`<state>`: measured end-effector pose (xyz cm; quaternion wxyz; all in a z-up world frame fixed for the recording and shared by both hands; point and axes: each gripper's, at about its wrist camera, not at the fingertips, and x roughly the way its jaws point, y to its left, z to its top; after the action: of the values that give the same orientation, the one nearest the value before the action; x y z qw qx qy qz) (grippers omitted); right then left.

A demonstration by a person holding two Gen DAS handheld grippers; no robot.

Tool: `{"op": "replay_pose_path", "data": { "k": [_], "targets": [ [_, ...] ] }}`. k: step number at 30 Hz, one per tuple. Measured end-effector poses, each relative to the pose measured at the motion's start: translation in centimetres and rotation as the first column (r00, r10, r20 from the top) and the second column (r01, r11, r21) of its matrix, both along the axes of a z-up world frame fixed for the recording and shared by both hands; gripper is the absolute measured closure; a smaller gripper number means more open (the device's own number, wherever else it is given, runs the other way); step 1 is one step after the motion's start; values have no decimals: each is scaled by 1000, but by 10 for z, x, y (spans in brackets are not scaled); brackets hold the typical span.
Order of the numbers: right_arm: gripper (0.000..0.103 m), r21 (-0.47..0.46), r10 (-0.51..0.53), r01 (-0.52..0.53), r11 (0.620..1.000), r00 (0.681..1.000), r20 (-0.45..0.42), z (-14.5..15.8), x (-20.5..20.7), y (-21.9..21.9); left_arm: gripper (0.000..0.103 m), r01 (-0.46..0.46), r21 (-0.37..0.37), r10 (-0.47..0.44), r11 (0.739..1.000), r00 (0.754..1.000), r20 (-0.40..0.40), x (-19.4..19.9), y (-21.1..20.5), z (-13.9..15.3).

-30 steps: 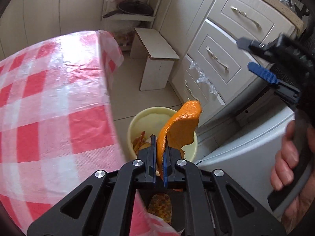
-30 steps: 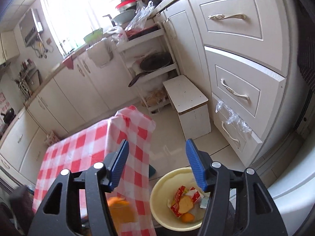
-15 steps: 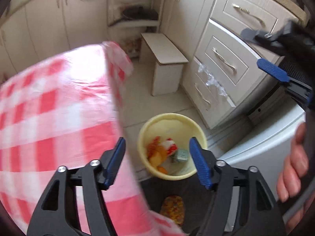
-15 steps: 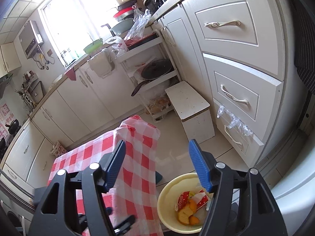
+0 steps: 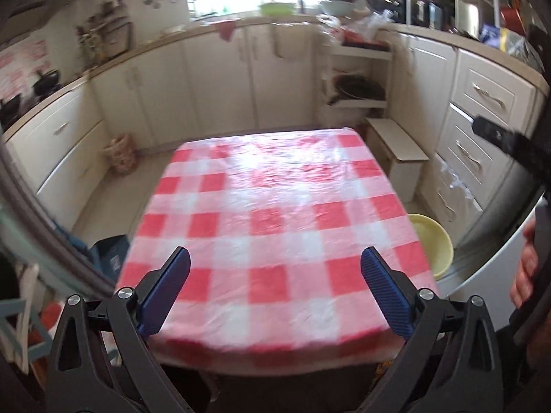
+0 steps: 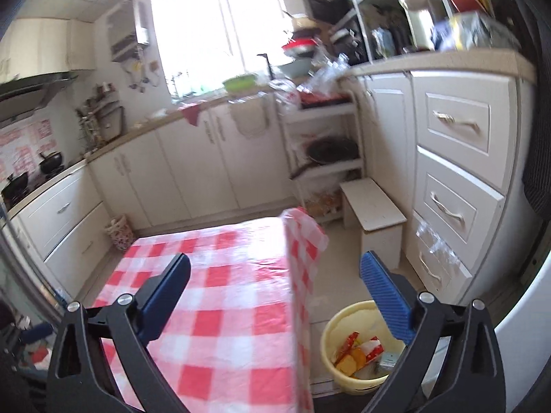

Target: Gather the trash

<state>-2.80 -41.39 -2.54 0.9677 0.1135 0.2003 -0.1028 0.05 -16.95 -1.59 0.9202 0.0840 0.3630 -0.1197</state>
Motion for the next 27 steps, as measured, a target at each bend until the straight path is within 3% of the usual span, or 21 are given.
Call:
{"op": "replay_pose_path", "data": {
  "k": [6, 12, 17, 22, 27],
  "targets": [
    [7, -99, 164, -162, 982, 986, 12, -3, -46, 99, 8, -77, -14, 77, 997, 996, 37, -43, 80, 15],
    [7, -118, 261, -258, 959, 965, 10, 22, -92, 156, 8, -119, -38, 121, 992, 991, 62, -80, 130, 26],
    [7, -111, 270, -272, 956, 962, -32, 32, -125, 185, 8, -140, -57, 144, 988, 987, 66, -109, 156, 29],
    [7, -69, 260, -266, 962, 962, -83, 8, -153, 202, 8, -157, -60, 161, 986, 985, 62, -134, 168, 27],
    [7, -61, 210, -218, 974, 971, -115, -4, -159, 199, 8, -154, -15, 154, 988, 988, 33, -152, 169, 16]
  ]
}}
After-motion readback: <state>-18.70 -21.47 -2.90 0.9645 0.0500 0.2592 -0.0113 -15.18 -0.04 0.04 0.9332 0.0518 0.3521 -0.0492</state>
